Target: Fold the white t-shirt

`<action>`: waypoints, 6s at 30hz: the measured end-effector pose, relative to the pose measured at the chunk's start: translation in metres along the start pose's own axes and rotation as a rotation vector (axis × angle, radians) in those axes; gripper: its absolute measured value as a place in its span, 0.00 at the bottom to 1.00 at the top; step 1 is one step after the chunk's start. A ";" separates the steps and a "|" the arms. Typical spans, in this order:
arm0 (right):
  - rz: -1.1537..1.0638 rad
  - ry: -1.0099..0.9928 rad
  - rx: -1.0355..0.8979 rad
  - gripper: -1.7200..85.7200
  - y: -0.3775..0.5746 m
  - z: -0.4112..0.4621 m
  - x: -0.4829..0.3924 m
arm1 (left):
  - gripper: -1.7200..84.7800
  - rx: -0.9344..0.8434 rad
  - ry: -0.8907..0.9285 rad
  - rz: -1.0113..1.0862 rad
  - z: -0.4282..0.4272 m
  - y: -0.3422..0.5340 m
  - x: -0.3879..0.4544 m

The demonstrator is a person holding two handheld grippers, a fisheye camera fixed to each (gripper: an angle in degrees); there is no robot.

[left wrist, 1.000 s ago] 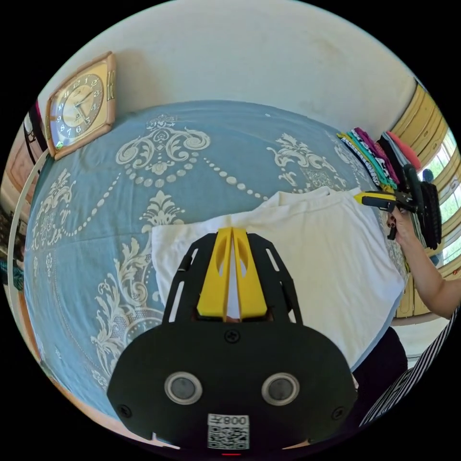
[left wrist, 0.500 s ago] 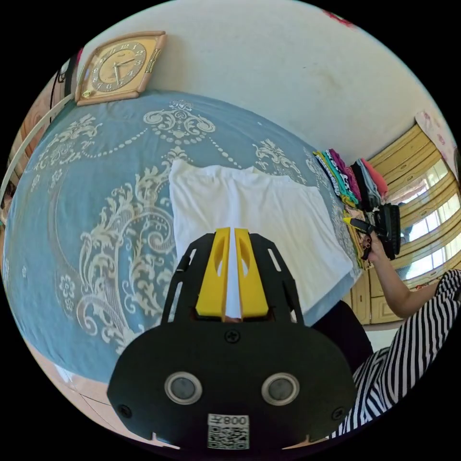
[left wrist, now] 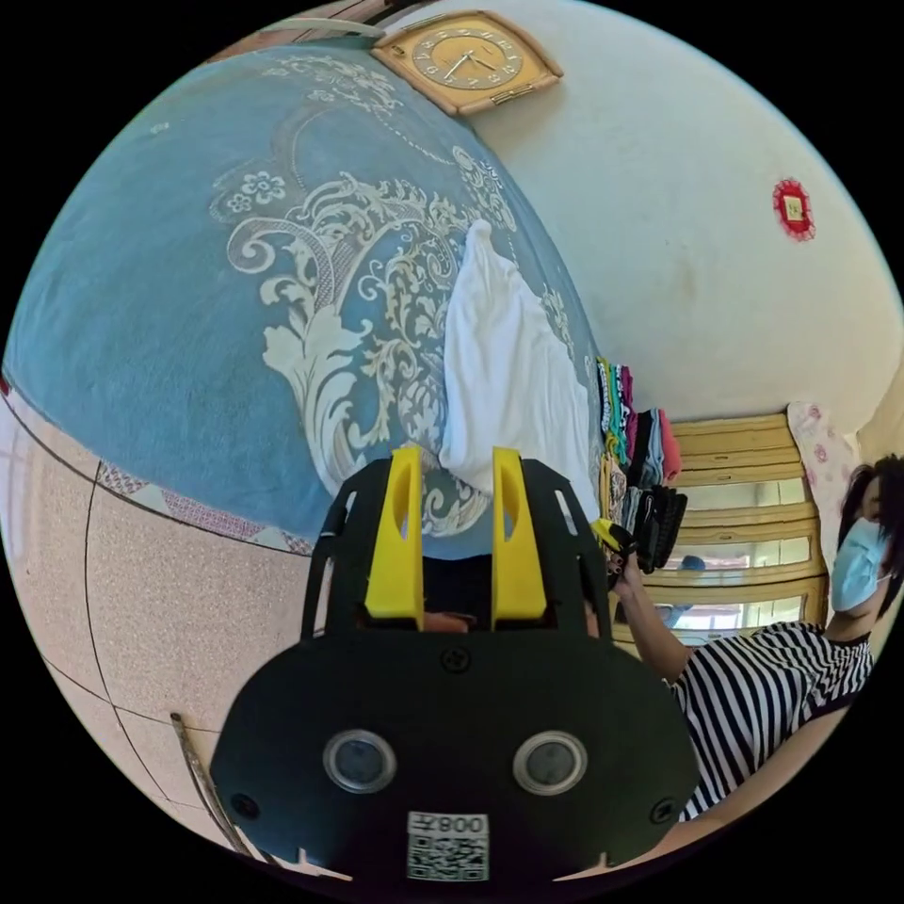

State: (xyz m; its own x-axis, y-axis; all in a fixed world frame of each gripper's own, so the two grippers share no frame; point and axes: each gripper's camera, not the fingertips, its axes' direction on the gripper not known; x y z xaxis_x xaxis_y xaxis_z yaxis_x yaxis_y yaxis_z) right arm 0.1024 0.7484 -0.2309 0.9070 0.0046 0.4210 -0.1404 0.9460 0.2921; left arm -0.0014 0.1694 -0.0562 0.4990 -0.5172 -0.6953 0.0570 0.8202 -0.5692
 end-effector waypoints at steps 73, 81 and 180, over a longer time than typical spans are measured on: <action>0.305 -0.363 0.129 0.14 -0.087 -0.080 0.115 | 0.04 -0.291 0.041 0.538 0.447 0.059 0.208; 0.342 -0.324 0.161 0.15 -0.156 -0.051 0.151 | 0.04 -0.309 0.044 0.587 0.451 0.063 0.211; -0.403 -0.053 -0.297 0.11 -0.134 0.708 0.068 | 0.04 0.207 0.198 0.004 -0.078 0.100 -0.037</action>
State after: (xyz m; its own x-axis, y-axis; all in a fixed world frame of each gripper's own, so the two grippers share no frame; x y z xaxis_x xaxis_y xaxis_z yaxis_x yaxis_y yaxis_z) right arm -0.0983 0.3921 0.3663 0.8431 -0.3897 0.3705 0.3435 0.9204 0.1866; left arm -0.0817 0.2514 -0.1211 0.3225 -0.5349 -0.7809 0.2406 0.8442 -0.4789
